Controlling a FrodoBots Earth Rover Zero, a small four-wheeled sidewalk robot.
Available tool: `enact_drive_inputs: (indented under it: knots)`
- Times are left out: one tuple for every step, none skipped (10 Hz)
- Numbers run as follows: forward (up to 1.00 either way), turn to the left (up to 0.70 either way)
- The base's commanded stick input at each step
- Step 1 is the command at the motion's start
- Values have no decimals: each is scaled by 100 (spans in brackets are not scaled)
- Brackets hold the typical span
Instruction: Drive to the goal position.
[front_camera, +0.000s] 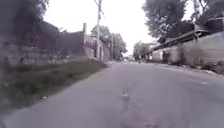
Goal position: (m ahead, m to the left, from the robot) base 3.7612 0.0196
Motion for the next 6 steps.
enact_drive_inputs:
  knots:
    - [100, -40]
    - [100, -40]
    - [100, -22]
    - [100, 0]
    - [100, 0]
    - [100, 0]
